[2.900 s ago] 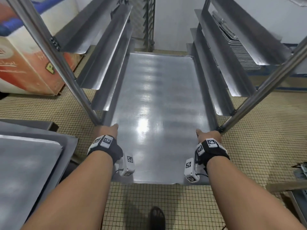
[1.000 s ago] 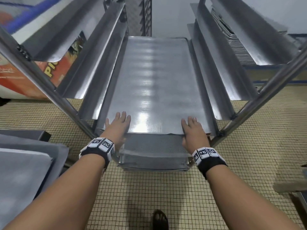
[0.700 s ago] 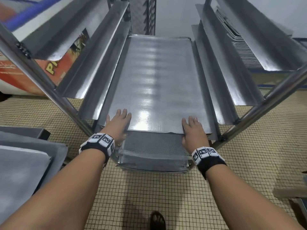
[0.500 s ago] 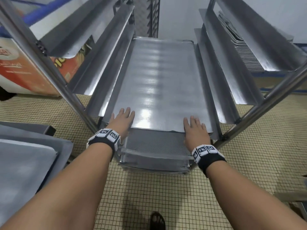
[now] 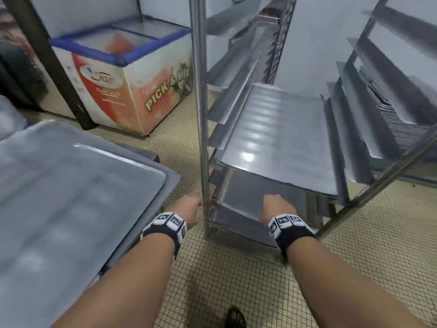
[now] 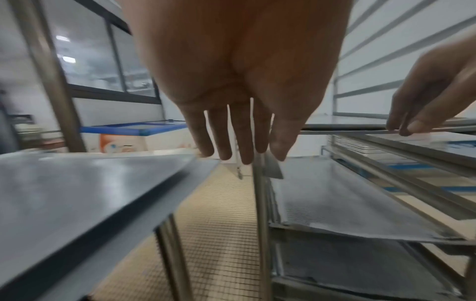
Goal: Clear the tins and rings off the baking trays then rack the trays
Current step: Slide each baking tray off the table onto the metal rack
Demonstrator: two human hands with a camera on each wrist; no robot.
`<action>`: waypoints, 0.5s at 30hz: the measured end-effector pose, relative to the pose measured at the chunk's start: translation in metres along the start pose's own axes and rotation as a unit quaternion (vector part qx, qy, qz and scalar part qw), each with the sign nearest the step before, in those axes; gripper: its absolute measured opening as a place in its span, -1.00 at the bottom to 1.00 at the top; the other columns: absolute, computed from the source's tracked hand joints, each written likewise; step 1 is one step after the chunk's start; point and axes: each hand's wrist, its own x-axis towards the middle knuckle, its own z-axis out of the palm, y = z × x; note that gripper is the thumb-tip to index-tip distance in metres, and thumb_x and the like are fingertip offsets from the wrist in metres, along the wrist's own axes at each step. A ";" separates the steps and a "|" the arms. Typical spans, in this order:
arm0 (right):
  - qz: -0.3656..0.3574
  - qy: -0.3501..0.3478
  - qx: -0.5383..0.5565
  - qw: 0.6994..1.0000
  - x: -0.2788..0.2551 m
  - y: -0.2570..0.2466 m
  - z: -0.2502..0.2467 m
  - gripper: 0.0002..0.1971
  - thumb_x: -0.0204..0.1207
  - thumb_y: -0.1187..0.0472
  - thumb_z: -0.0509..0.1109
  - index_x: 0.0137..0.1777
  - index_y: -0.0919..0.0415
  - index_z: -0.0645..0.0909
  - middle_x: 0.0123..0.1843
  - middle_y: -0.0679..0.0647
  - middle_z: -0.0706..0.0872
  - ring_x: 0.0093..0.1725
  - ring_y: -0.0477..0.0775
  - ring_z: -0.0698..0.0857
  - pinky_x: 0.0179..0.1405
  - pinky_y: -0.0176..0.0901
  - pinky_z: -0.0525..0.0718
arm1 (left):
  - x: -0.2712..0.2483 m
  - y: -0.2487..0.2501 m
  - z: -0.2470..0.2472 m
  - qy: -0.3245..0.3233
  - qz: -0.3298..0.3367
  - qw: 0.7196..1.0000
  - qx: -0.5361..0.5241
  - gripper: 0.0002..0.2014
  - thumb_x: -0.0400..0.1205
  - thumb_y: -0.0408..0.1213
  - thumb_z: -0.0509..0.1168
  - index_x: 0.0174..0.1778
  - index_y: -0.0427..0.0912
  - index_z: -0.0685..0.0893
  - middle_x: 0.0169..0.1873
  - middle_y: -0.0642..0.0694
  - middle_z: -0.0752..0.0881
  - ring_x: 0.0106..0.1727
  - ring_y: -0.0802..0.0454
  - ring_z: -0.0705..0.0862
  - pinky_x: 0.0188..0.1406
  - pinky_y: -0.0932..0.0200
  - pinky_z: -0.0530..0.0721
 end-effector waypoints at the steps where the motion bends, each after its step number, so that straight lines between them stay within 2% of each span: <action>1: -0.023 0.002 -0.001 1.000 -0.010 -0.019 -0.004 -0.76 0.56 0.24 0.32 0.20 0.19 0.64 0.15 0.17 0.72 0.10 0.26 0.74 -0.03 0.00 0.67 | -0.016 -0.016 -0.003 0.013 -0.021 1.000 0.004 -0.67 0.71 -0.18 0.29 0.40 -0.03 0.64 0.28 -0.12 0.75 0.27 -0.15 0.73 0.18 -0.02 0.71; 4: -0.095 0.009 0.003 0.995 -0.039 -0.078 -0.009 -0.74 0.57 0.19 0.32 0.23 0.19 0.63 0.19 0.18 0.71 0.13 0.27 0.74 0.01 0.02 0.69 | -0.067 -0.067 -0.009 0.036 -0.101 0.994 -0.021 -0.69 0.71 -0.16 0.25 0.36 -0.08 0.65 0.23 -0.15 0.76 0.23 -0.18 0.74 0.10 -0.01 0.69; 6: -0.136 0.014 0.002 0.991 -0.056 -0.117 -0.007 -0.72 0.57 0.16 0.31 0.23 0.20 0.64 0.19 0.19 0.71 0.13 0.27 0.75 0.03 0.03 0.71 | -0.103 -0.105 -0.008 0.043 -0.151 0.986 -0.052 -0.67 0.70 -0.13 0.25 0.35 -0.08 0.66 0.28 -0.16 0.74 0.30 -0.20 0.71 0.22 -0.02 0.68; 9: -0.188 0.025 -0.002 0.982 -0.078 -0.171 -0.002 -0.74 0.58 0.16 0.28 0.20 0.22 0.63 0.19 0.18 0.71 0.13 0.25 0.75 0.05 0.03 0.73 | -0.157 -0.160 0.003 0.061 -0.243 0.965 -0.084 -0.56 0.65 -0.18 0.29 0.49 -0.07 0.58 0.45 -0.17 0.64 0.48 -0.19 0.59 0.46 -0.04 0.58; 12: -0.244 0.029 -0.008 0.969 -0.096 -0.219 0.007 -0.74 0.60 0.13 0.29 0.19 0.22 0.63 0.20 0.19 0.71 0.16 0.25 0.73 0.08 0.03 0.72 | -0.209 -0.202 0.017 0.051 -0.333 0.937 -0.093 -0.53 0.70 -0.16 0.26 0.56 -0.08 0.49 0.49 -0.16 0.57 0.53 -0.19 0.51 0.49 -0.09 0.55; 15: -0.295 0.012 -0.008 0.955 -0.107 -0.263 0.019 -0.74 0.60 0.08 0.29 0.20 0.19 0.61 0.19 0.18 0.71 0.16 0.25 0.73 0.09 -0.01 0.69 | -0.251 -0.227 0.031 0.043 -0.393 0.912 -0.110 -0.48 0.72 -0.08 0.22 0.62 -0.06 0.40 0.50 -0.14 0.52 0.53 -0.20 0.48 0.45 -0.18 0.56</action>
